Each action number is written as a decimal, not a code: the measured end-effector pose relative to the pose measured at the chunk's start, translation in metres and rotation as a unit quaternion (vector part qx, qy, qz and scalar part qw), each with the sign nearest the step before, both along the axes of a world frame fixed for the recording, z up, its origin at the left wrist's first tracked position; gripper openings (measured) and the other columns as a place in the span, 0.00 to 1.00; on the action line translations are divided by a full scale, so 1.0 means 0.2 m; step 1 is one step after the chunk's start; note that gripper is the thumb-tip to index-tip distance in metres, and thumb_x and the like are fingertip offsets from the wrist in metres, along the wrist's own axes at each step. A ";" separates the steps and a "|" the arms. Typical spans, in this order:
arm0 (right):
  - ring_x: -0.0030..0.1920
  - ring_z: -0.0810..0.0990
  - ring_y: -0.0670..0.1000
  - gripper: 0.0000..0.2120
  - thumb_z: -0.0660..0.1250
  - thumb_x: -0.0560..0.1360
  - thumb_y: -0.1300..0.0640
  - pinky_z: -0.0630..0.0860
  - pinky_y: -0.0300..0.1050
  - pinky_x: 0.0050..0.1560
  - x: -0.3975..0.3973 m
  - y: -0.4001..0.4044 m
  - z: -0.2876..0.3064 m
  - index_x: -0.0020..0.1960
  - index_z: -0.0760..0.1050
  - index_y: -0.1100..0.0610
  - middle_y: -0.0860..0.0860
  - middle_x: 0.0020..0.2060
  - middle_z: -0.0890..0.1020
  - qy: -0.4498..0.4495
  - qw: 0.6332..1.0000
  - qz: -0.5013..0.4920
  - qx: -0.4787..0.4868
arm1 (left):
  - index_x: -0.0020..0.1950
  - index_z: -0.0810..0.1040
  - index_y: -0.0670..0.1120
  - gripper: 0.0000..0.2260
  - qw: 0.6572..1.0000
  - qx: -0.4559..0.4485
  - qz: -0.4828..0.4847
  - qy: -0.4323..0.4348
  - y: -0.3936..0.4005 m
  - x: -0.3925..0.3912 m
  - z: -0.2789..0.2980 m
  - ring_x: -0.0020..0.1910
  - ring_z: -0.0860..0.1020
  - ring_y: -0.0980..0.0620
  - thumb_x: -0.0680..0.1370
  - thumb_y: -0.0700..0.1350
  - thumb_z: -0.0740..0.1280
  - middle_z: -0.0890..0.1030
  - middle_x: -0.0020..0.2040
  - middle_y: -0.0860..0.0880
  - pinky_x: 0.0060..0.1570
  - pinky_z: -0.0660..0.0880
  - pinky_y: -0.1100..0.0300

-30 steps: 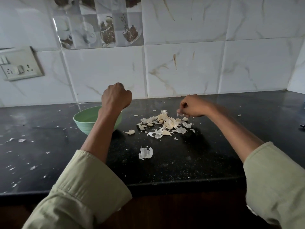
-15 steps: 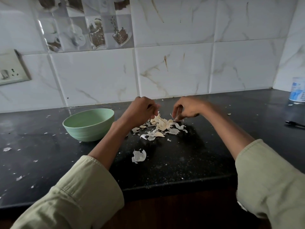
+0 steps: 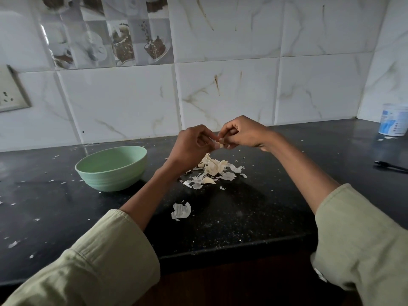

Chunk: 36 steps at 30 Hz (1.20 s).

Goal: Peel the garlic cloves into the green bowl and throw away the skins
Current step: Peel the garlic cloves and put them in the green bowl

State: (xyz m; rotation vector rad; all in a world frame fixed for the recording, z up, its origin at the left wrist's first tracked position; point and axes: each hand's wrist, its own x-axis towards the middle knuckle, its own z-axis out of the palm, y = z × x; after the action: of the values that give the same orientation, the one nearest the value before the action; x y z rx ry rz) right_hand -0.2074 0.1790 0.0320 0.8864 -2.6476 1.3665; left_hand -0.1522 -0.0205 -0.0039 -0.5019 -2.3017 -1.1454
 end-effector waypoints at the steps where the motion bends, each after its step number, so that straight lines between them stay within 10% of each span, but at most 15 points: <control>1: 0.42 0.86 0.51 0.11 0.75 0.75 0.66 0.84 0.40 0.47 0.00 0.00 0.00 0.57 0.82 0.66 0.64 0.48 0.86 -0.009 1.000 0.007 -0.015 | 0.51 0.84 0.46 0.11 1.000 0.013 -0.001 0.003 0.00 0.00 0.00 0.41 0.85 0.56 0.73 0.42 0.81 0.87 0.41 0.51 0.46 0.81 0.64; 16: 0.45 0.86 0.54 0.10 0.75 0.76 0.63 0.84 0.42 0.47 0.04 -0.04 0.01 0.53 0.81 0.68 0.61 0.45 0.87 -0.090 0.984 0.057 -0.140 | 0.55 0.83 0.42 0.14 0.990 0.135 -0.023 -0.009 -0.02 0.02 0.03 0.43 0.86 0.46 0.72 0.37 0.81 0.87 0.42 0.42 0.45 0.83 0.59; 36: 0.37 0.82 0.48 0.06 0.71 0.71 0.65 0.81 0.36 0.40 0.12 -0.01 0.04 0.47 0.80 0.64 0.55 0.39 0.83 -0.422 0.856 0.104 -0.280 | 0.53 0.81 0.37 0.10 0.992 0.101 -0.067 0.039 0.00 0.08 0.09 0.41 0.85 0.52 0.75 0.31 0.76 0.85 0.41 0.41 0.46 0.81 0.62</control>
State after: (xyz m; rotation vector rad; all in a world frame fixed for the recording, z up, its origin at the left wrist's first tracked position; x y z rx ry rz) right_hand -0.1841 0.1780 0.0391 0.5649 -2.3148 2.9265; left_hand -0.1355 -0.0201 0.0141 -0.6200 -2.0842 -1.3817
